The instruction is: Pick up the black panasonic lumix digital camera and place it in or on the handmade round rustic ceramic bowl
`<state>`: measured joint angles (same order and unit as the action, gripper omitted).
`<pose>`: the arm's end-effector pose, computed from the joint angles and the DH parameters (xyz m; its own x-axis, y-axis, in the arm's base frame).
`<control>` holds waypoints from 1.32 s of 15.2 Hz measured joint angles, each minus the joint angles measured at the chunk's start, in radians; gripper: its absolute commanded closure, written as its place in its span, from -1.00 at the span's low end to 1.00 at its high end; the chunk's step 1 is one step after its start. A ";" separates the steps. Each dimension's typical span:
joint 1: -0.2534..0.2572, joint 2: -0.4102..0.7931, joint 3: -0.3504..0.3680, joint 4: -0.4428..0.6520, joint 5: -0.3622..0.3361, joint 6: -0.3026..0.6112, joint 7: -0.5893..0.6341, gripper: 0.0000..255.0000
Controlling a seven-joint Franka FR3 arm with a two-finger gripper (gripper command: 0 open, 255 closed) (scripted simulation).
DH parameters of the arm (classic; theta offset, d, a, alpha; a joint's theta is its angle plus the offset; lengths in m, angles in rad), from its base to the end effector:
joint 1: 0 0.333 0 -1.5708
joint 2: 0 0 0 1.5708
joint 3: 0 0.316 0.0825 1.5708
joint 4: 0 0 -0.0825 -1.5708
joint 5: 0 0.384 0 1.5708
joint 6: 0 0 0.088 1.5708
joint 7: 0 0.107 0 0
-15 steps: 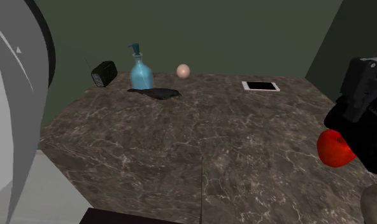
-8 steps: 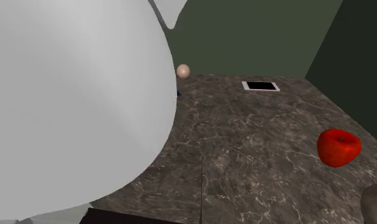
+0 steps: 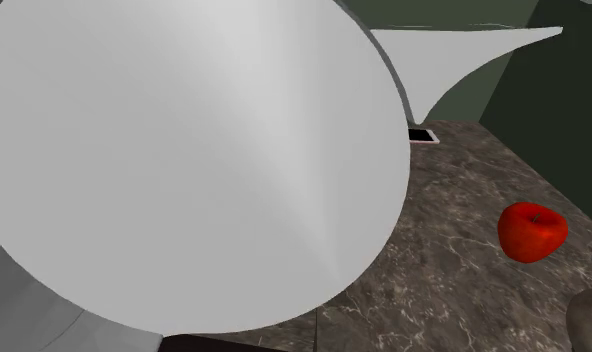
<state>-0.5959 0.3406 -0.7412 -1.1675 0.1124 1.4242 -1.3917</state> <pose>0.2416 -0.5723 0.6386 0.9885 0.0986 -0.1145 0.1014 -0.9947 0.0189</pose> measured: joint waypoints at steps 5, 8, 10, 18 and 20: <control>0.030 -0.034 -0.001 -0.113 -0.023 0.084 0.011 1.00; 0.046 -0.054 -0.001 -0.182 -0.036 0.135 0.020 1.00; 0.055 -0.063 0.000 -0.217 -0.042 0.163 0.026 1.00; 0.067 -0.075 0.001 -0.276 -0.051 0.212 0.034 1.00; 0.067 -0.075 0.001 -0.276 -0.050 0.212 0.034 -1.00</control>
<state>-0.5294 0.2655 -0.7402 -1.4434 0.0619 1.6360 -1.3575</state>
